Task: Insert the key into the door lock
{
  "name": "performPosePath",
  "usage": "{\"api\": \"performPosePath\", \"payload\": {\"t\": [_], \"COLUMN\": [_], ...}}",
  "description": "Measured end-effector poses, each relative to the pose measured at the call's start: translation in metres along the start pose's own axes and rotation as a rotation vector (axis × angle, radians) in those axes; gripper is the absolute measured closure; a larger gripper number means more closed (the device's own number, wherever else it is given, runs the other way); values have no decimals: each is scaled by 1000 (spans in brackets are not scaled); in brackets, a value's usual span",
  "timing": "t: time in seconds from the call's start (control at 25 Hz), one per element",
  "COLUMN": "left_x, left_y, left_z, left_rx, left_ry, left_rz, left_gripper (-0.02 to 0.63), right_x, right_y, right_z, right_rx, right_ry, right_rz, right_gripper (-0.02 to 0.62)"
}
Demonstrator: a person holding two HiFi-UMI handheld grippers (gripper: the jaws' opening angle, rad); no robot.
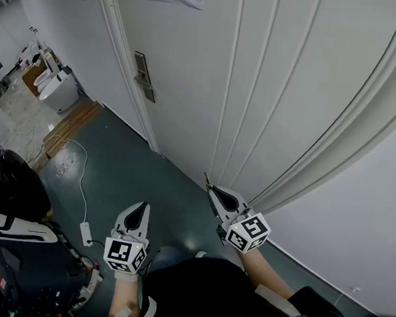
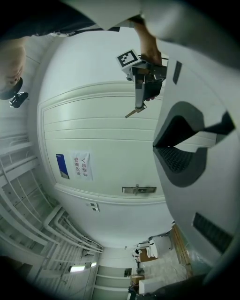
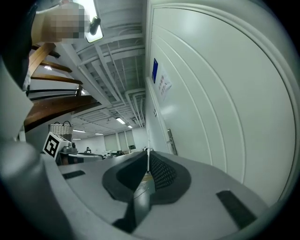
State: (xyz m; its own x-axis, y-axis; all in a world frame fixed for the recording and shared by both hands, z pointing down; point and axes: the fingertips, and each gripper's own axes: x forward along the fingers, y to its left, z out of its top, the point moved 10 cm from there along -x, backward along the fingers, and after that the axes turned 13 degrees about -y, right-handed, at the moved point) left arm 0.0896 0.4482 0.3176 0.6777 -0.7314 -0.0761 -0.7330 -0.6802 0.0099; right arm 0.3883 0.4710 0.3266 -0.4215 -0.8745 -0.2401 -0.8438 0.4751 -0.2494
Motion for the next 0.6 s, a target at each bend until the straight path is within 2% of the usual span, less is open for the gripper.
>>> {"api": "performPosePath", "payload": {"t": [0.36,0.6], "left_x": [38,72], "left_y": [23,67], "left_z": [-16,-27], "left_rx": [-22,-35], "left_ry": [34,52], "left_rz": [11,-17], "left_gripper": [598,598], "right_x": [28,74], "right_y": [-28,-46], "right_z": [-15,-31], "right_rx": [42,52], "right_ry": [30,43], "right_rz": [-8,-48], "right_gripper": [563,563]}}
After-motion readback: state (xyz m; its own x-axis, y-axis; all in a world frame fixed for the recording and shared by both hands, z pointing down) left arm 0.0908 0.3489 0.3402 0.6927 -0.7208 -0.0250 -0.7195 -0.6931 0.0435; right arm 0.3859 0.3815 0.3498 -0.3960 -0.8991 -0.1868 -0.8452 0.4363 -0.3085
